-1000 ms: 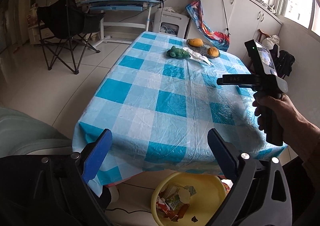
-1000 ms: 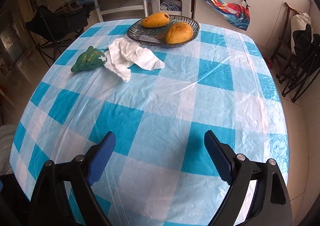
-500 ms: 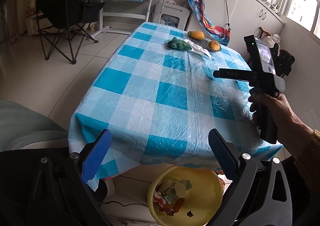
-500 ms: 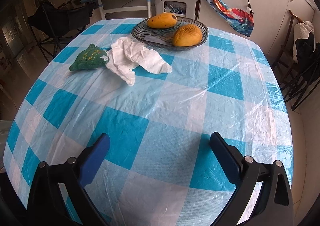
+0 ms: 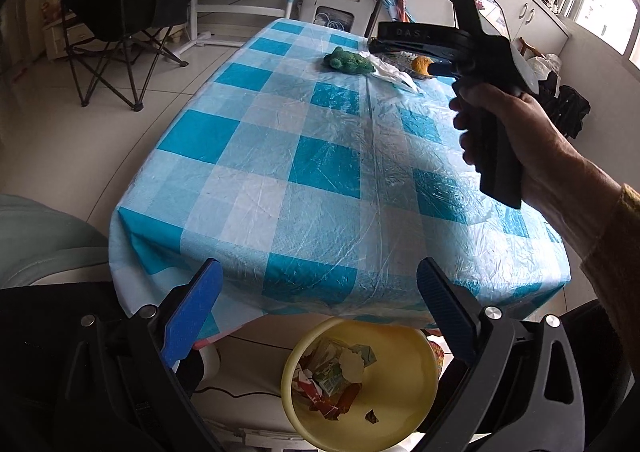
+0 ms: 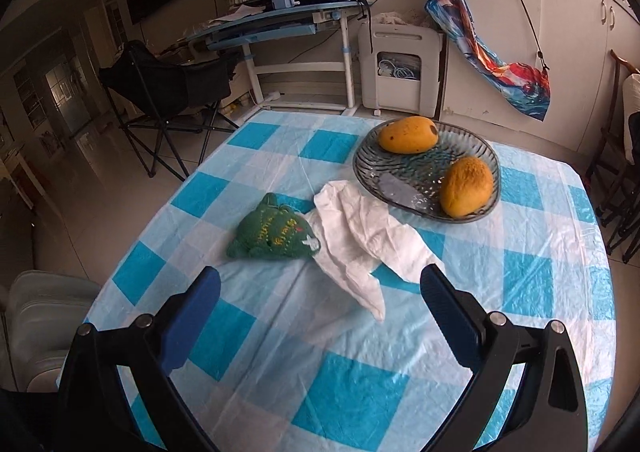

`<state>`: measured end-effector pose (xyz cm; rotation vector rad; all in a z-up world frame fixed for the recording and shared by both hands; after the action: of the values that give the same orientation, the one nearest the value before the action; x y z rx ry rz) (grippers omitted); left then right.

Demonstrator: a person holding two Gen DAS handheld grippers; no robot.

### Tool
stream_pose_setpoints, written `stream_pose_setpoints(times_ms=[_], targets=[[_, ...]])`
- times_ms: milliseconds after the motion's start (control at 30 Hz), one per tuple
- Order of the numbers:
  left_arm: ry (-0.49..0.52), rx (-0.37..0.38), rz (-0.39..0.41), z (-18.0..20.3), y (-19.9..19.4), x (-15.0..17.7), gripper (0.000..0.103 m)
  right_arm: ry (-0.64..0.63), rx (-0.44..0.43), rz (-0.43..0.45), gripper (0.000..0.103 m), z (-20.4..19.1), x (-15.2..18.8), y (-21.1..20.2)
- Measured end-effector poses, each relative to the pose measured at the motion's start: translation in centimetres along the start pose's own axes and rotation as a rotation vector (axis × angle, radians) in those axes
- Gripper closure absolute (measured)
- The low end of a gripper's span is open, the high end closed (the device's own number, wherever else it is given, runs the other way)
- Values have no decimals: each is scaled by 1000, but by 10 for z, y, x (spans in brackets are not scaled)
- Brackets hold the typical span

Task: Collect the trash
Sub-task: 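Move both grippers back over the table toward the remaining tissue and plush toy, then grasp the white tissue with the right gripper while the left gripper grasps the green plush toy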

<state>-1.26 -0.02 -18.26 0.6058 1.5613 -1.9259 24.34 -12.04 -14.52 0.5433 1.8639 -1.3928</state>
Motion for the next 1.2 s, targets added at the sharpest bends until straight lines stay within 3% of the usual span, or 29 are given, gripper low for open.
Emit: stream_pose_setpoints(times_ms=[100, 233, 367, 533, 733, 900, 967, 1067, 1200], targets=[[-9, 6, -20, 0, 3, 4, 9, 1, 1, -12, 7, 0, -10, 17], [-28, 18, -52, 0, 8, 7, 9, 97, -10, -24, 9, 13, -19, 37], [-44, 25, -73, 1, 13, 8, 9, 130, -35, -99, 33, 16, -8, 55], [-35, 17, -78, 2, 15, 8, 9, 89, -103, -142, 50, 2, 7, 47], [-5, 0, -80, 5, 16, 13, 9, 60, -245, -237, 54, -22, 41, 12], [3, -12, -60, 4, 11, 14, 9, -102, -294, -323, 54, -46, 87, -39], [7, -21, -50, 4, 10, 15, 9, -119, -300, -308, 54, -45, 97, -58], [13, -27, -42, 4, 8, 17, 9, -22, -350, -256, 53, -37, 103, -80], [32, -27, 8, 7, 0, 11, 9, 9, -314, -197, 51, -25, 98, -95]])
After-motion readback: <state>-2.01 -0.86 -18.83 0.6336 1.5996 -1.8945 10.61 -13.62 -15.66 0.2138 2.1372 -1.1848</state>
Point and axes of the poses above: each gripper's, at about its wrist camera, not at the fingertips, and y roughly the way its jaws point, z to its right, x to its underside, the point moved 10 cm from there along y, roughly the way its jaws point, and after that the axes turned 7 degrees about z, right-handed, at the moved point
